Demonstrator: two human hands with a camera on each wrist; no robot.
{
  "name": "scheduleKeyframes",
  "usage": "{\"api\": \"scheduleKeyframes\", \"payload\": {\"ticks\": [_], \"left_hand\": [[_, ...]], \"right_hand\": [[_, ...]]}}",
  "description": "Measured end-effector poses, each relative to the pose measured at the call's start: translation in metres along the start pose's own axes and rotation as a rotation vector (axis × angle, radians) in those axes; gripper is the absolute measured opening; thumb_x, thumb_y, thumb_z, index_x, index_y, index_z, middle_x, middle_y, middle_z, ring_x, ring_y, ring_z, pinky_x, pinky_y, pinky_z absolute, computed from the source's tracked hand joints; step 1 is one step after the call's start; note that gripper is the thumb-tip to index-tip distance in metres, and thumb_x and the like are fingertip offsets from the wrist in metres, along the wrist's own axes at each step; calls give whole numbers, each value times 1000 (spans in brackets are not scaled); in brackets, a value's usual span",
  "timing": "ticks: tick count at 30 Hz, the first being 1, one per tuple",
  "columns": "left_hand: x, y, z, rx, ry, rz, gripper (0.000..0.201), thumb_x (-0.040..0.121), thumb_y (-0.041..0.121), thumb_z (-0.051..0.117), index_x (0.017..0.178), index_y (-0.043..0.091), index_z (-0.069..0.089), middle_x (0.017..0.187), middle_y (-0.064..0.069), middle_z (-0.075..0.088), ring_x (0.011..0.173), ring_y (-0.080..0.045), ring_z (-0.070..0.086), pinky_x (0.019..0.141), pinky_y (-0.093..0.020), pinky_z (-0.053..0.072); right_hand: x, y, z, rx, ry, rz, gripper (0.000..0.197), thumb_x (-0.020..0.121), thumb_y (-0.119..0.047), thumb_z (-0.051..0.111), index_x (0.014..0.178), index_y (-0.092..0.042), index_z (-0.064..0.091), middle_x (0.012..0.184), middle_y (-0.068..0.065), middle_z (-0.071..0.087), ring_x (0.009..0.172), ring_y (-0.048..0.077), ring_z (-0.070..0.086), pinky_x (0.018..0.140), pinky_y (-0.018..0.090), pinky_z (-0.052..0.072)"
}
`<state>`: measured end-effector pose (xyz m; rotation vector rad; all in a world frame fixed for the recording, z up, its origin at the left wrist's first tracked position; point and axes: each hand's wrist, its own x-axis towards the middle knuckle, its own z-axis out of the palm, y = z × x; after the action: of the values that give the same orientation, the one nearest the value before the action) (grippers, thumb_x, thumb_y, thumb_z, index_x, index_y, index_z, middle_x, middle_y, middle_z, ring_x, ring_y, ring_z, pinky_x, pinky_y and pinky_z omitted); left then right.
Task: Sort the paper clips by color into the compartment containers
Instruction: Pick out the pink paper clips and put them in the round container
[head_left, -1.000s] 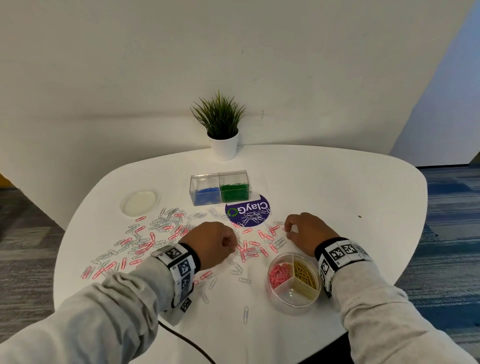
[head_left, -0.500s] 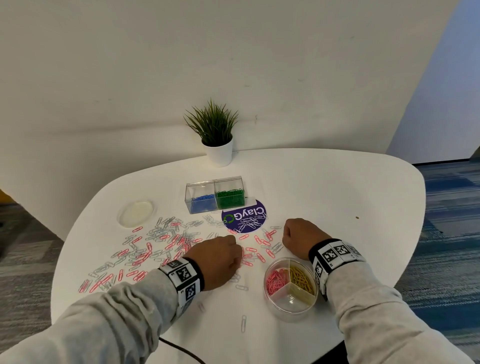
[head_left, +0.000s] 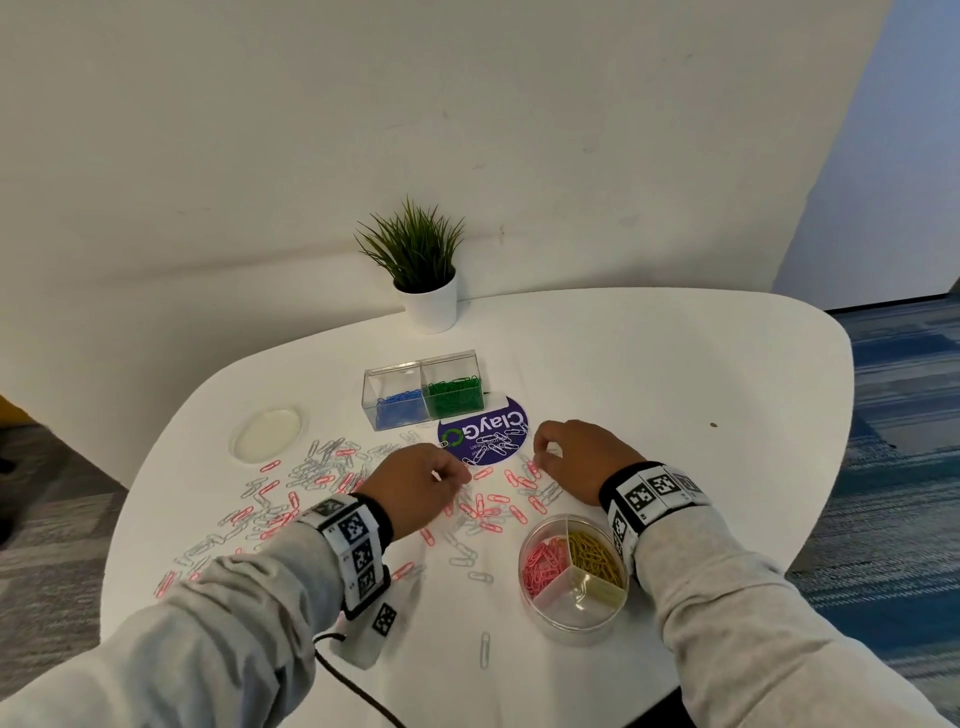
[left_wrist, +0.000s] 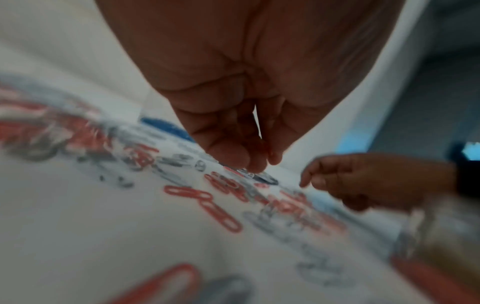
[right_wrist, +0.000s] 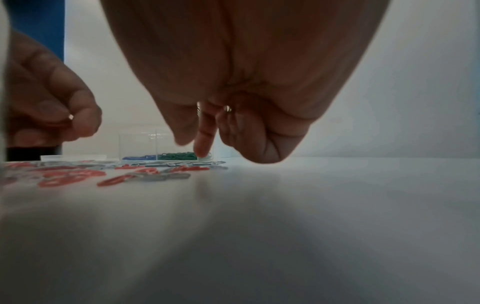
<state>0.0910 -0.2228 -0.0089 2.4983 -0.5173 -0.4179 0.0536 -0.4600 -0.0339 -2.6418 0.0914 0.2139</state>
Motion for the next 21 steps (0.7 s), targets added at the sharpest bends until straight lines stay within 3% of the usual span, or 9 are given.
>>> {"api": "scheduleKeyframes", "payload": {"ticks": [3, 7, 11, 16, 18, 21], "left_hand": [[-1, 1, 5, 441, -57, 209, 18, 95, 38, 57, 107, 33, 68, 106, 14, 57, 96, -7, 57, 82, -21, 46], [-1, -5, 12, 628, -103, 303, 24, 97, 39, 50, 113, 33, 67, 112, 10, 56, 101, -14, 58, 83, -34, 53], [-1, -12, 10, 630, -104, 298, 22, 97, 37, 49, 106, 30, 68, 107, 10, 58, 98, -13, 58, 84, -35, 53], [-1, -13, 5, 584, -100, 230, 17, 95, 33, 51, 102, 28, 66, 105, 9, 56, 95, -12, 55, 82, -26, 49], [-1, -12, 4, 543, -79, 218, 18, 94, 29, 51, 104, 28, 66, 107, 8, 57, 96, -12, 56, 82, -24, 48], [0, -11, 5, 524, -71, 253, 24, 96, 29, 52, 114, 29, 67, 114, 8, 58, 104, -13, 57, 89, -27, 48]], "right_hand": [[3, 0, 1, -81, -24, 2, 20, 95, -42, 58, 105, -25, 59, 107, 1, 56, 93, 17, 53, 81, 28, 41], [8, -1, 6, -125, 2, 8, 16, 97, -31, 54, 104, -18, 59, 107, 3, 61, 91, 17, 54, 80, 28, 43], [12, -2, 10, -107, -41, 87, 9, 93, -25, 54, 96, -17, 53, 100, 2, 57, 88, 18, 53, 76, 27, 43], [10, -3, 7, -130, -104, 142, 22, 91, -36, 53, 101, -16, 53, 108, 3, 61, 90, 19, 54, 77, 30, 45], [8, -4, 1, -58, -60, 171, 21, 92, -37, 47, 97, -17, 52, 102, 2, 57, 91, 20, 53, 77, 31, 44], [7, -4, -8, 97, 84, 194, 16, 88, -30, 47, 79, -16, 47, 82, -3, 52, 76, 17, 50, 64, 29, 37]]}}
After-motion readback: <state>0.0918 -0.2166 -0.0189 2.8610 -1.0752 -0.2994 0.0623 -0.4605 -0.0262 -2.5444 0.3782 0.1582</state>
